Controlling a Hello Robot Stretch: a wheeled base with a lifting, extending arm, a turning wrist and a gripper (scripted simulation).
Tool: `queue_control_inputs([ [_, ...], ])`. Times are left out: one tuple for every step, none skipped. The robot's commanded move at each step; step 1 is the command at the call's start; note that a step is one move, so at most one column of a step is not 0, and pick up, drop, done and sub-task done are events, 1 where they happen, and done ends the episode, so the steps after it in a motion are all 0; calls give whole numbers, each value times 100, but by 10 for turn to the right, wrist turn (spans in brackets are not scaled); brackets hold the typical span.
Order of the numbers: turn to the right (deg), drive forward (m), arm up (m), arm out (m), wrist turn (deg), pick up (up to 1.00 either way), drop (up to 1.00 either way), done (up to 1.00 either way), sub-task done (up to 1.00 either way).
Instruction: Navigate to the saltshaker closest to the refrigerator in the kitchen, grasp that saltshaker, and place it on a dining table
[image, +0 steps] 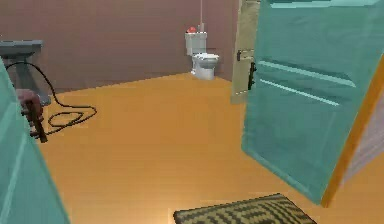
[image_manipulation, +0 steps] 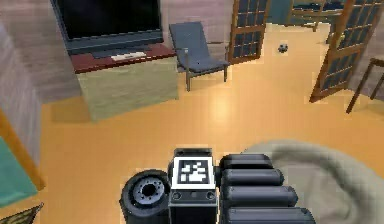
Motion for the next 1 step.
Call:
queue_control_inputs([
  [0, 100, 0, 0, 0, 0, 0, 0, 0],
])
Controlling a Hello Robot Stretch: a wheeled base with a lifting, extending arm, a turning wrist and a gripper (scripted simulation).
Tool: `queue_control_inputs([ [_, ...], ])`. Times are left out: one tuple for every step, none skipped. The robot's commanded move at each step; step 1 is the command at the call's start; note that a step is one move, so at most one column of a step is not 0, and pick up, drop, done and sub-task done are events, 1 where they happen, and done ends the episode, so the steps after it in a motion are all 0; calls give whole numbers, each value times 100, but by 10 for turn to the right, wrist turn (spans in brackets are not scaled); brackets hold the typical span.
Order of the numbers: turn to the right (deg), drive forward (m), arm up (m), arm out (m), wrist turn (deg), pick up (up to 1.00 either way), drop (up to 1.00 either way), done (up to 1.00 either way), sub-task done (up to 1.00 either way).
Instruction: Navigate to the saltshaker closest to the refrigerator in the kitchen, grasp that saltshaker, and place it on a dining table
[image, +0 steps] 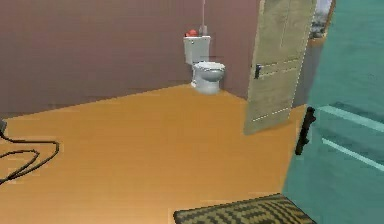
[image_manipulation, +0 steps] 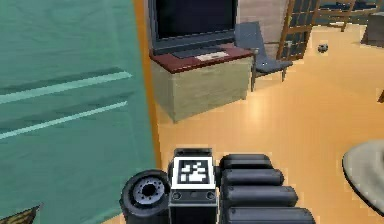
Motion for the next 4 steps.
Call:
queue_control_inputs([
  [-30, 0, 0, 0, 0, 0, 0, 0, 0],
  [0, 90, 0, 0, 0, 0, 0, 0, 0],
  [450, 0, 0, 0, 0, 0, 0, 0, 0],
  [30, 0, 0, 0, 0, 0, 0, 0, 0],
])
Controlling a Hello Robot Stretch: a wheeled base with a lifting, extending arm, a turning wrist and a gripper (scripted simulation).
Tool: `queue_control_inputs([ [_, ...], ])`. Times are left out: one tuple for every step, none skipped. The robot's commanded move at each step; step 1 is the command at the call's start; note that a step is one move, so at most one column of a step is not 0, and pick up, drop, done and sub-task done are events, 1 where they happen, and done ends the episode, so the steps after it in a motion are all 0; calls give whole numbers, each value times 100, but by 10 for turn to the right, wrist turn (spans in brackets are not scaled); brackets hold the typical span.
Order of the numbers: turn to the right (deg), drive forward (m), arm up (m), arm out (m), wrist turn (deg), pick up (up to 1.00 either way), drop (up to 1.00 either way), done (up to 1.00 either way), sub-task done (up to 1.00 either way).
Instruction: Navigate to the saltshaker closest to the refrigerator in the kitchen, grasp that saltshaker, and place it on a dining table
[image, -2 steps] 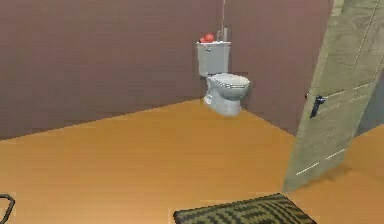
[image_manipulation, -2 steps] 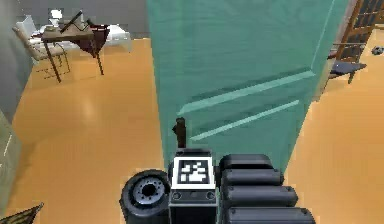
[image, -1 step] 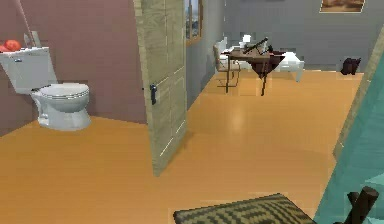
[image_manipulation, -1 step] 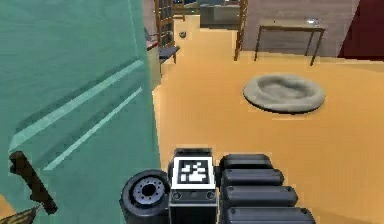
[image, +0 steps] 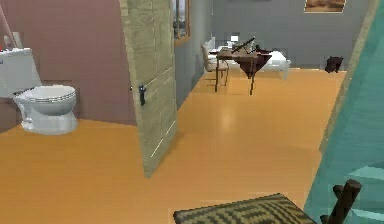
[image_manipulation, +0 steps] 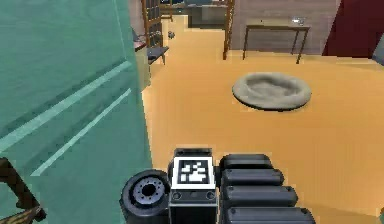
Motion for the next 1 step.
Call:
queue_control_inputs([
  [0, 80, 0, 0, 0, 0, 0, 0, 0],
])
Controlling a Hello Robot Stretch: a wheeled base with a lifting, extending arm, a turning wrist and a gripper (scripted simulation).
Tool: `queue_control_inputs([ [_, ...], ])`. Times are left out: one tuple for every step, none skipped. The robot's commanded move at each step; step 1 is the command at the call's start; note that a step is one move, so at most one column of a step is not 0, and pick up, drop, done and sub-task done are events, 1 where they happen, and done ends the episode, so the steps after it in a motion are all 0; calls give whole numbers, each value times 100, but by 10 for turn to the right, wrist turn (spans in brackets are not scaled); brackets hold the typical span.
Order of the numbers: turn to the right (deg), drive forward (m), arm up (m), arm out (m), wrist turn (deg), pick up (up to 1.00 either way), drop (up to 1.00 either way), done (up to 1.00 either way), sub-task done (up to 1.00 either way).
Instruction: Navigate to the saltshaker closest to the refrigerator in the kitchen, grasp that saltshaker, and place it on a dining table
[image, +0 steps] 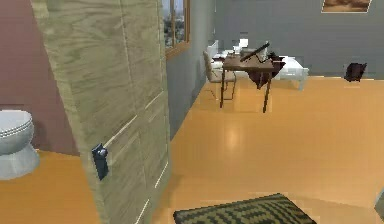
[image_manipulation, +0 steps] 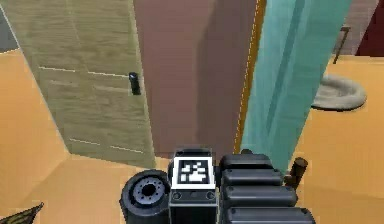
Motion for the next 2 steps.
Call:
queue_control_inputs([
  [120, 0, 0, 0, 0, 0, 0, 0, 0],
  [0, 45, 0, 0, 0, 0, 0, 0, 0],
])
